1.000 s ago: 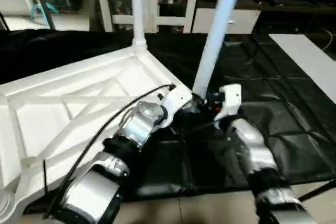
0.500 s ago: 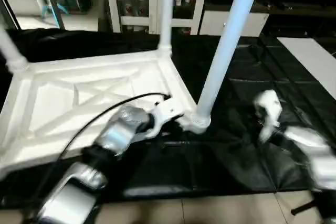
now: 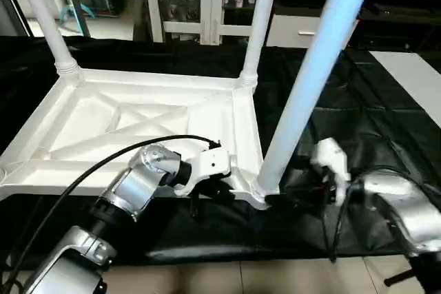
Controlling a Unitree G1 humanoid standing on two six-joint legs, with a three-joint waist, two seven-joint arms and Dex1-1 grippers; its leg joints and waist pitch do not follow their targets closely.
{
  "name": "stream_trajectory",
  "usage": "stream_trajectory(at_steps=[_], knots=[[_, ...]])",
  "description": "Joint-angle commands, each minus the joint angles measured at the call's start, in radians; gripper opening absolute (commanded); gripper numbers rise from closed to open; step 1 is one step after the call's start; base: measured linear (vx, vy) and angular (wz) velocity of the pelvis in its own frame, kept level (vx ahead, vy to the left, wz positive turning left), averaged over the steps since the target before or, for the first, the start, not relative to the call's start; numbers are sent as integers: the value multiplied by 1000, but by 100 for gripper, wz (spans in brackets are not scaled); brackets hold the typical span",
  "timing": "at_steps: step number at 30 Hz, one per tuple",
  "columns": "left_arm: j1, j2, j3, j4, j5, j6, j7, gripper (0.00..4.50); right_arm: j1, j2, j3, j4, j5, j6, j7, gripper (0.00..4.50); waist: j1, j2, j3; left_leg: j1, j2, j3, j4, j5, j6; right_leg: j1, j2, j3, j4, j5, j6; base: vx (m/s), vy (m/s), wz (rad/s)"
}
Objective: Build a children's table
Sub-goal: Rotate leg to tighten
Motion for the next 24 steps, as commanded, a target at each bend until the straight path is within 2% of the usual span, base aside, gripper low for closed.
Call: stream_trajectory(at_steps=[1, 8, 10, 19, 24], knots=[[31, 5, -61, 27, 18, 16, -35, 0, -44, 5, 21, 52, -31, -30, 17, 448, -2, -14, -44, -1, 26, -7, -71, -254, 59, 41, -27, 30, -61, -297, -194, 0, 0, 0], [35, 5, -67, 20, 18, 22, -29, 0, -94, 33, 46, 133, -47, -61, 34, 406, -2, -15, -47, 0, 25, -5, -66, -206, 75, 44, -25, 30, -51, -221, -227, 0, 0, 0], [36, 4, -68, 20, 18, 25, -27, 0, -111, 47, 53, 174, -53, -79, 53, 376, -2, -15, -46, 0, 25, -4, -66, -214, 76, 44, -26, 30, -53, -235, -227, 0, 0, 0], [35, 5, -73, 19, 22, 31, -23, 0, -126, 48, 67, 225, -64, -112, 94, 320, -1, -18, -48, 2, 25, -4, -63, -201, 82, 46, -25, 30, -49, -215, -236, 0, 0, 0], [34, 9, -78, 19, 24, 36, -30, 0, -140, 48, 69, 257, -69, -135, 110, 267, -2, -18, -49, 2, 25, -4, -62, -193, 87, 47, -25, 29, -47, -202, -244, 0, 0, 0]])
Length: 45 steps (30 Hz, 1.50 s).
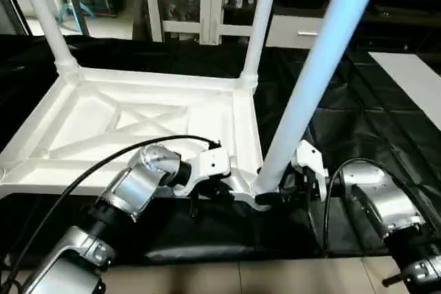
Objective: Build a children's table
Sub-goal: Rotate leg to tighten
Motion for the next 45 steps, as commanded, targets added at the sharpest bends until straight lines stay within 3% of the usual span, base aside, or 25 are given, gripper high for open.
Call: stream_trajectory(at_steps=[1, 10, 14, 17, 20, 21, 23, 25, 27, 28, 29, 30, 31, 33, 35, 36, 40, 45], knots=[[33, 5, -70, 33, 23, 15, -33, 0, -8, -5, 3, 14, -12, -17, 15, 267, -1, -11, -48, 2, 25, -4, -63, -196, 88, 46, -25, 30, -49, -205, -244, 0, 0, 0], [36, 11, -77, 32, 25, 21, -41, 0, 2, -3, 3, 20, -6, -17, 38, 217, -1, -12, -49, 3, 25, -5, -63, -197, 86, 47, -24, 29, -48, -203, -243, 0, 0, 0], [30, -7, -64, 49, 24, 34, -6, 0, 15, 50, -58, 35, 53, 43, -37, 209, -4, -12, -47, 3, 25, -6, -67, -230, 74, 46, -24, 29, -53, -230, -239, 0, 0, 0], [11, -49, -34, 79, 23, 61, 68, 0, 28, 102, -101, 52, 80, 90, -136, 206, -8, -13, -37, 5, 25, -11, -76, -323, 38, 42, -25, 26, -71, -384, -194, 0, 0, 0], [-6, -80, -21, 102, 29, 72, 123, 0, 49, 131, -104, 50, 74, 91, -186, 205, -16, -10, -37, 10, 24, -20, -78, -386, 6, 35, -28, 24, -84, -490, -143, 0, 0, 0], [-28, -120, -3, 139, 41, 85, 204, 0, 68, 155, -76, 59, 22, 76, -246, 204, -18, -6, -36, 12, 23, -21, -78, -402, 1, 32, -28, 24, -87, -499, -138, 0, 0, 0], [-41, -143, 7, 161, 48, 91, 252, 0, 74, 168, -61, 68, -14, 63, -275, 204, -25, -9, -34, 11, 21, -23, -79, -433, -5, 30, -24, 20, -92, -523, -124, 0, 0, 0], [-84, -211, 59, 229, 59, 138, 419, 0, 56, 225, -56, 118, -87, 64, -444, 203, -36, -10, -29, 13, 17, -26, -78, -474, -9, 22, -23, 13, -101, -595, -99, 0, 0, 0], [-128, -273, 115, 293, 60, 145, 587, 0, 23, 280, -64, 180, -148, 51, -633, 201, -58, -2, -26, 19, 10, -37, -72, -528, -26, 15, -23, -5, -118, -689, -59, 0, 0, 0], [-141, -292, 131, 311, 55, 142, 627, 0, 9, 305, -78, 203, -157, 56, -706, 200, -62, -3, -31, 20, 9, -42, -71, -537, -29, 22, -25, -12, -120, -694, -51, 0, 0, 0], [-167, -334, 158, 341, 44, 132, 691, 0, -24, 362, -118, 251, -143, 74, -834, 200, -76, 0, -33, 3, 9, -53, -80, -527, -18, 42, -30, -21, -123, -667, -44, 0, 0, 0], [-179, -354, 169, 356, 40, 123, 722, 0, -42, 391, -133, 275, -134, 81, -886, 199, -81, 4, -32, 1, 9, -56, -83, -533, -17, 42, -29, -22, -124, -654, -48, -37, 45, -18], [-186, -366, 175, 366, 38, 115, 741, 0, -53, 408, -142, 291, -130, 81, -917, 199, -87, 9, -33, 4, 10, -61, -85, -555, -13, 46, -30, -34, -131, -640, -51, -37, 45, -18], [-212, -404, 202, 393, 37, 78, 817, 0, -99, 472, -183, 354, -105, 62, -1012, 199, -100, 10, -31, 12, 10, -61, -84, -584, -5, 40, -33, -43, -138, -606, -68, 0, 0, 0], [-215, -408, 206, 393, 35, 70, 822, 0, -107, 479, -185, 362, -104, 53, -1017, 198, -109, 10, -31, 12, 8, -62, -84, -602, 2, 45, -32, -52, -145, -601, -64, 0, 0, 0], [-223, -410, 208, 404, 35, 55, 827, 0, -121, 488, -180, 375, -117, 28, -1014, 198, -110, 5, -30, 12, 6, -62, -83, -602, 11, 42, -36, -54, -147, -609, -62, 0, 0, 0], [-231, -403, 212, 430, 39, 31, 829, 0, -137, 515, -197, 379, -92, -5, -951, 197, -119, 10, -27, 12, 11, -65, -89, -609, 12, 45, -45, -52, -145, -580, -83, 0, 0, 0], [-236, -389, 213, 467, 39, -2, 807, 0, -130, 510, -226, 345, -30, -20, -845, 197, -115, 7, -27, 9, 12, -61, -91, -589, 19, 43, -50, -42, -140, -553, -108, 0, 0, 0]])
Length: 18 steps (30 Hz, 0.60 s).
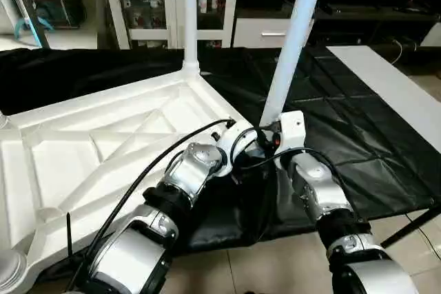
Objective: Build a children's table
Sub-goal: Rotate leg to tighten
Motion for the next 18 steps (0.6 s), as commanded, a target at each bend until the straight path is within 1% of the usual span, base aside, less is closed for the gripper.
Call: stream_trajectory(at_steps=[1, 2, 3, 4, 5, 6, 7, 8, 9, 10, 11, 12, 13, 14, 15, 16, 17, 18], knots=[[-36, -16, 60, 10, -33, -79, 86, 0, 22, 72, 67, -13, 47, 5, 150, 252, -3, -8, -29, 10, 29, -17, -97, -583, 13, 12, -31, 15, -68, -547, -117, 0, 0, 0], [-26, 0, 52, 5, -34, -83, 51, 0, 43, 36, 75, -66, 57, -6, 208, 266, -1, -5, -29, 10, 30, -16, -97, -577, 12, 12, -31, 15, -67, -547, -118, 0, 0, 0], [-24, 2, 51, 4, -34, -84, 45, 0, 46, 30, 77, -74, 56, -9, 216, 266, 0, -7, -29, 10, 29, -15, -97, -576, 16, 13, -30, 15, -69, -547, -117, 0, 0, 0], [-21, 7, 48, 2, -34, -86, 33, 0, 53, 20, 80, -89, 54, -14, 230, 272, 0, -7, -29, 6, 29, -16, -97, -573, 21, 16, -31, 15, -67, -550, -111, 0, 0, 0], [-12, 18, 37, -5, -36, -96, -7, 0, 68, -9, 92, -123, 48, -18, 264, 272, -3, -10, -29, -8, 30, -19, -102, -550, 23, 27, -32, 15, -63, -552, -106, 0, 0, 0], [2, 33, 23, -18, -35, -101, -51, 0, 88, -48, 99, -172, 52, -15, 315, 301, -3, -7, -29, -16, 33, -22, -106, -536, 24, 33, -32, 15, -60, -549, -102, 0, 0, 0], [8, 41, 14, -24, -34, -107, -73, 0, 96, -64, 100, -191, 56, -13, 335, 310, 0, -7, -32, -15, 33, -21, -103, -521, 25, 33, -35, 17, -60, -540, -106, 0, 0, 0], [16, 51, 1, -31, -32, -119, -105, 0, 105, -84, 99, -215, 61, -10, 362, 312, 6, -8, -36, -14, 34, -16, -100, -479, 33, 29, -39, 26, -56, -494, -130, 0, 0, 0], [31, 70, -15, -50, -29, -115, -147, 0, 121, -124, 100, -253, 70, 1, 409, 313, 18, -11, -41, -15, 35, -5, -94, -392, 60, 28, -37, 37, -43, -391, -179, 0, 0, 0], [44, 85, -29, -67, -29, -115, -184, 0, 133, -156, 101, -281, 75, 9, 442, 328, 18, -11, -41, -15, 35, -5, -94, -392, 60, 28, -37, 37, -43, -391, -179, 0, 0, 0], [60, 103, -41, -89, -31, -105, -227, 0, 149, -197, 101, -319, 84, 23, 488, 328, 32, -14, -39, -17, 35, 3, -93, -348, 86, 27, -32, 42, -35, -348, -191, 0, 0, 0], [80, 128, -55, -117, -35, -98, -275, 0, 172, -253, 100, -368, 92, 38, 541, 343, 45, -21, -31, -11, 37, 13, -89, -353, 101, 15, -32, 50, -38, -392, -188, 0, 0, 0], [97, 151, -68, -139, -39, -94, -321, 0, 188, -300, 96, -401, 94, 54, 572, 356, 63, -22, -30, 0, 38, 20, -85, -358, 104, 6, -30, 58, -41, -445, -177, 0, 0, 0], [97, 151, -68, -139, -39, -94, -321, 0, 188, -300, 96, -401, 94, 54, 572, 360, 66, -23, -31, 0, 38, 22, -83, -352, 104, 4, -30, 62, -37, -456, -172, 48, -55, 13], [107, 167, -76, -151, -40, -95, -353, 0, 203, -333, 92, -426, 93, 71, 597, 371, 69, -20, -33, -2, 39, 21, -84, -338, 101, 6, -31, 63, -34, -455, -172, 0, 0, 0], [117, 180, -82, -160, -41, -99, -375, 0, 217, -364, 94, -448, 90, 86, 621, 383, 74, -21, -39, -10, 39, 19, -84, -289, 98, 14, -29, 62, -25, -413, -174, 0, 0, 0], [122, 188, -85, -166, -40, -102, -389, 0, 228, -384, 95, -463, 88, 97, 638, 391, 84, -23, -42, -13, 41, 20, -81, -235, 103, 16, -26, 64, -13, -339, -182, 0, 0, 0], [131, 201, -87, -173, -39, -103, -405, 0, 250, -423, 103, -492, 89, 113, 683, 396, 89, -23, -39, -11, 40, 25, -79, -214, 113, 12, -21, 66, -8, -295, -200, 54, -24, 5]])
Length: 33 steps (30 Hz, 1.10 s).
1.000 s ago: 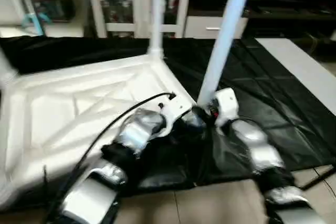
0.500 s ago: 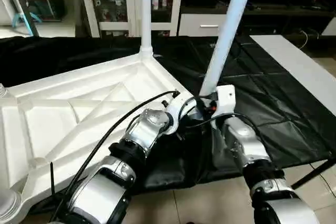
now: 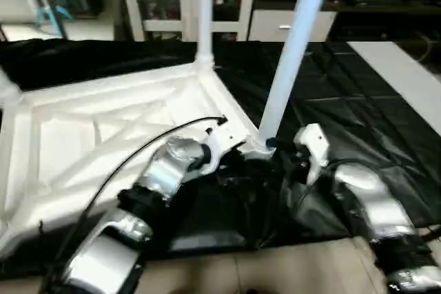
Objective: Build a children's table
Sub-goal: Rotate leg to tighten
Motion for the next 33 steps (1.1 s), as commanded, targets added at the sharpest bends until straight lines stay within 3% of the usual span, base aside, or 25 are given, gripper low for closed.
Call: stream_trajectory(at_steps=[1, 3, 4, 5, 7, 10, 13, 15, 17, 22, 33], knots=[[56, 21, -36, 23, -5, -2, -66, 0, 19, -63, -25, -51, 13, 35, 51, 402, 11, -21, -51, -2, 32, 4, -70, -212, 114, 48, -25, 40, -62, -302, -186, 54, -24, 5], [70, 47, -47, 5, -9, -2, -107, 0, 51, -123, -11, -84, 14, 47, 116, 425, 21, -20, -54, 4, 34, 11, -62, -196, 133, 46, -23, 42, -54, -263, -207, 62, -22, 7], [83, 67, -60, -17, -12, -2, -141, 0, 67, -157, -7, -106, 21, 61, 146, 434, 22, -20, -53, 2, 34, 12, -61, -194, 135, 45, -22, 43, -52, -259, -209, 62, -24, 6], [94, 84, -70, -35, -16, -7, -173, 0, 76, -179, -5, -120, 26, 71, 169, 440, 23, -21, -56, -6, 35, 10, -61, -181, 136, 55, -25, 42, -46, -250, -207, 54, -25, -1], [117, 120, -93, -75, -28, -32, -254, 0, 77, -203, -10, -128, 28, 78, 193, 445, 25, -18, -59, -2, 36, 12, -60, -164, 136, 54, -23, 42, -41, -223, -217, 0, 0, 0], [145, 150, -113, -140, -60, -42, -351, 0, 46, -182, -18, -107, 21, 75, 161, 445, 25, -14, -56, 4, 37, 15, -62, -181, 111, 49, -20, 42, -44, -258, -221, 0, 0, 0], [153, 161, -130, -169, -61, -35, -381, 0, 34, -167, 3, -106, 19, 73, 160, 445, 24, -17, -53, 7, 39, 15, -67, -207, 88, 48, -19, 44, -46, -297, -209, 0, 0, 0], [157, 168, -139, -186, -59, -22, -392, 0, 25, -152, 24, -110, 21, 80, 174, 445, 30, -16, -55, 21, 40, 20, -65, -210, 76, 40, -16, 49, -43, -266, -216, 0, 0, 0], [157, 172, -142, -194, -58, -17, -395, 0, 19, -143, 40, -117, 30, 89, 198, 445, 30, -21, -53, 16, 37, 21, -67, -217, 77, 44, -10, 55, -39, -261, -214, 0, 0, 0], [157, 179, -143, -201, -50, -19, -405, 0, -8, -124, 75, -94, 31, 78, 252, 445, 23, -19, -55, 15, 36, 19, -68, -238, 68, 44, -10, 58, -42, -266, -203, 0, 0, 0], [157, 183, -148, -207, -47, -11, -404, 0, -114, -78, 119, 53, 10, 39, 321, 336, 26, -25, -62, 14, 33, 21, -62, -188, 78, 49, -11, 58, -31, -204, -231, 0, 0, 0]])
